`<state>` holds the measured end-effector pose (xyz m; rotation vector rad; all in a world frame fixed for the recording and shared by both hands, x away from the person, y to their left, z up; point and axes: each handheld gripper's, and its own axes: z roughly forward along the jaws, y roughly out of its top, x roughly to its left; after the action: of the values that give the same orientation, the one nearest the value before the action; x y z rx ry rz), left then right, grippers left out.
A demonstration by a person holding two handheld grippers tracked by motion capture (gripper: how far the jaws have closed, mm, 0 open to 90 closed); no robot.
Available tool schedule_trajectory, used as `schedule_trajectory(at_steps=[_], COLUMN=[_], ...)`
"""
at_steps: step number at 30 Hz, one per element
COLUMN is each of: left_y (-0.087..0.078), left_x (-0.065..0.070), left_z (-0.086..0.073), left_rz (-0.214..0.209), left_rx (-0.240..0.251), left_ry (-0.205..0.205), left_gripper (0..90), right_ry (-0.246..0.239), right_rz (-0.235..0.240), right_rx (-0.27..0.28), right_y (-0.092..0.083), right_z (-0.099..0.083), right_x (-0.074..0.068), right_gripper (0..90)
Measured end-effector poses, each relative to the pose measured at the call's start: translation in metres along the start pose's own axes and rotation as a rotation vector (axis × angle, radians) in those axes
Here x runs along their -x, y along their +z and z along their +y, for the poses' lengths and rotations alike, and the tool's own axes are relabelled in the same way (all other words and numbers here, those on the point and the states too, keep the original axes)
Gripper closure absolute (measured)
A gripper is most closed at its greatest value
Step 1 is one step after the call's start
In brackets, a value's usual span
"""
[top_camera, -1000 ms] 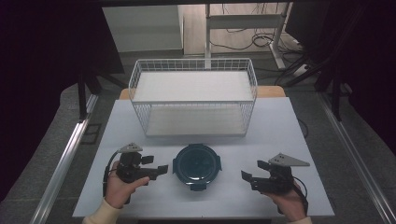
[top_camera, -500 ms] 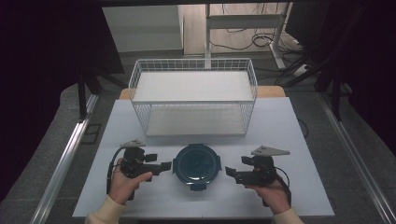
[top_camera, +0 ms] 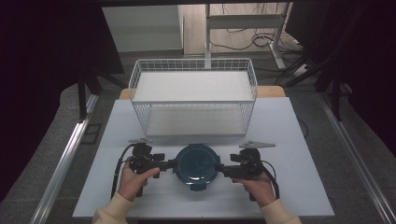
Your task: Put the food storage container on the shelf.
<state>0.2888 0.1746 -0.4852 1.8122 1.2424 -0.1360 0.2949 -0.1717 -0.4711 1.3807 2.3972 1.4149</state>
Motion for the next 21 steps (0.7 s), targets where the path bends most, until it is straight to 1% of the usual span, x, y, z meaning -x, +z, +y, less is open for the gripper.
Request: schedule_trajectory(at_steps=[4, 6, 8, 10, 11, 13, 14, 16, 18, 19, 21], left_y=[0.005, 0.008, 0.01, 0.012, 0.014, 0.016, 0.017, 0.02, 0.023, 0.025, 0.027], left_x=[-0.002, -0.004, -0.005, -0.008, -0.009, -0.009, -0.009, -0.007, -0.009, -0.009, -0.01], left_z=[0.0, 0.0, -0.001, -0.004, -0.005, -0.006, -0.007, -0.008, -0.011, -0.013, -0.015], left_rz=[-0.009, -0.02, -0.032, -0.073, -0.084, -0.066, -0.072, -0.099, -0.14, -0.146, -0.136], left_rx=[-0.017, -0.029, -0.029, -0.032, -0.042, -0.046, -0.055, -0.061, -0.073, -0.082, -0.095], left_ry=[-0.008, -0.019, -0.033, -0.071, -0.087, -0.088, -0.088, -0.101, -0.138, -0.148, -0.147], left_gripper=[16.9, 16.3, 15.8, 15.9, 15.7, 15.6, 15.7, 15.8, 16.1, 16.0, 16.2], right_ry=[0.053, 0.074, 0.086, 0.093, 0.097, 0.114, 0.123, 0.134, 0.144, 0.151, 0.155], right_rz=[0.014, 0.027, 0.038, 0.047, 0.051, 0.064, 0.067, 0.075, 0.079, 0.082, 0.081], right_rx=[-0.012, -0.024, -0.037, -0.052, -0.058, -0.071, -0.076, -0.085, -0.098, -0.103, -0.107], right_y=[0.01, 0.016, 0.022, 0.027, 0.029, 0.033, 0.035, 0.038, 0.041, 0.042, 0.043], right_z=[0.001, 0.001, 0.0, -0.002, -0.002, -0.003, -0.003, -0.004, -0.004, -0.005, -0.005], right_x=[0.002, 0.002, 0.001, 0.0, 0.0, 0.0, 0.0, 0.0, 0.0, 0.0, 0.0], right_gripper=[12.5, 12.0, 11.7, 11.2, 11.0, 10.8, 10.7, 10.5, 10.4, 10.4, 10.2])
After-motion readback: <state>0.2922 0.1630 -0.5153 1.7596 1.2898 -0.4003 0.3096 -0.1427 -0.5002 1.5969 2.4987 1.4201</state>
